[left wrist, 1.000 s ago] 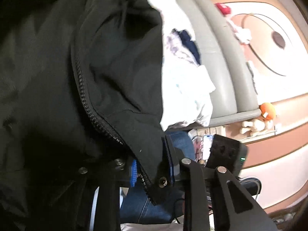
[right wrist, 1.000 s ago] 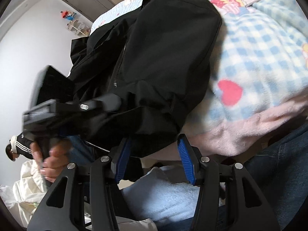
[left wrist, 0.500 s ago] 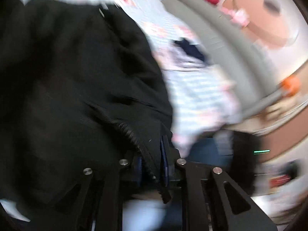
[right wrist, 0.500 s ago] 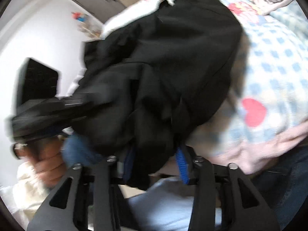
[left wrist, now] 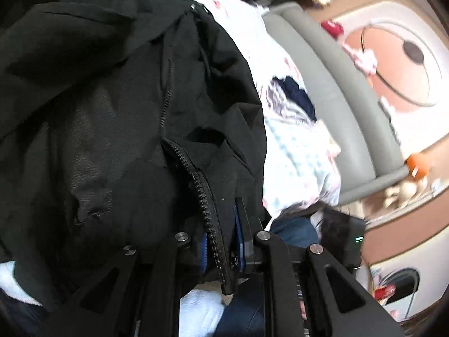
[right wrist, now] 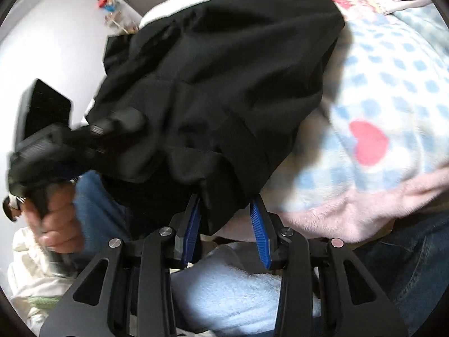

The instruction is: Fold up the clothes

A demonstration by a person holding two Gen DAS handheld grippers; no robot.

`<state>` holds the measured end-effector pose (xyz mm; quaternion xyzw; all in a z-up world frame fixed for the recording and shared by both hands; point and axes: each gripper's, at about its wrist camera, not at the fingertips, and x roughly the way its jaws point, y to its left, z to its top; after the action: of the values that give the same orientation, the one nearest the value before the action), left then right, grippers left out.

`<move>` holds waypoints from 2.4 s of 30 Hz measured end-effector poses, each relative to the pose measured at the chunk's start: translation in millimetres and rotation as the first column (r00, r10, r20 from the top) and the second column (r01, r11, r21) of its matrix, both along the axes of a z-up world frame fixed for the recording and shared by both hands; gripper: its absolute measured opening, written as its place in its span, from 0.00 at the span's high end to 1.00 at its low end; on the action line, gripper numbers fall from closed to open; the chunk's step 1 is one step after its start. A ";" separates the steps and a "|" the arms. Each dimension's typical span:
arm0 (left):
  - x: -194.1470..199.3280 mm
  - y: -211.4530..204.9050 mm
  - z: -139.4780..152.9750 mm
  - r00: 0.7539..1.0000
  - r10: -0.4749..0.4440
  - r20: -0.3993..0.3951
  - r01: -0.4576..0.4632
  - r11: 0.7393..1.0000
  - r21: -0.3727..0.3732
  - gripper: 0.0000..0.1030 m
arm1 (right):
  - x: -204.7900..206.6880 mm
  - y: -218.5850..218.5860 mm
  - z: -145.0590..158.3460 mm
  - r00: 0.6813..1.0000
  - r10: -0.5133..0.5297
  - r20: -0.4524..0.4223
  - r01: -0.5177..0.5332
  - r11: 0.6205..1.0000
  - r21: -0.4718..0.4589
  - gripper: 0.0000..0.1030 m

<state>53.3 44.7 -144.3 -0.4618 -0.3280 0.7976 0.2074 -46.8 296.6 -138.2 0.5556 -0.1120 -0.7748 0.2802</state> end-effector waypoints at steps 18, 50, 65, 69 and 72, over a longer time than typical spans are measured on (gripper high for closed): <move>1.5 11.4 -34.4 0.994 -0.017 0.112 0.033 0.989 -0.144 0.75 | 14.1 29.3 25.9 0.979 -0.192 -0.066 0.189 0.981 -0.042 0.62; -12.2 73.7 -46.7 0.958 -0.221 0.185 0.258 0.944 -0.207 0.77 | 10.3 60.2 -5.4 0.948 -0.309 -0.080 0.315 0.945 0.085 0.54; 5.7 67.9 -32.1 0.950 -0.297 0.100 0.309 0.941 -0.138 0.69 | 0.6 28.5 -20.7 0.986 -0.162 0.025 0.164 0.984 -0.066 0.54; 4.4 64.7 -33.2 0.956 -0.270 0.113 0.286 0.944 -0.167 0.67 | 11.6 23.2 -19.0 0.993 -0.120 0.021 0.121 0.991 -0.057 0.54; 4.2 55.6 -27.7 0.969 -0.227 0.095 0.240 0.956 -0.171 0.69 | 26.1 41.8 -11.6 0.994 -0.107 0.010 0.107 0.992 -0.060 0.54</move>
<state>57.5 100.4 -172.0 -0.5438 -0.2049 0.7761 0.2449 -20.7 338.3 -149.8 0.5428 -0.1660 -0.7830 0.2545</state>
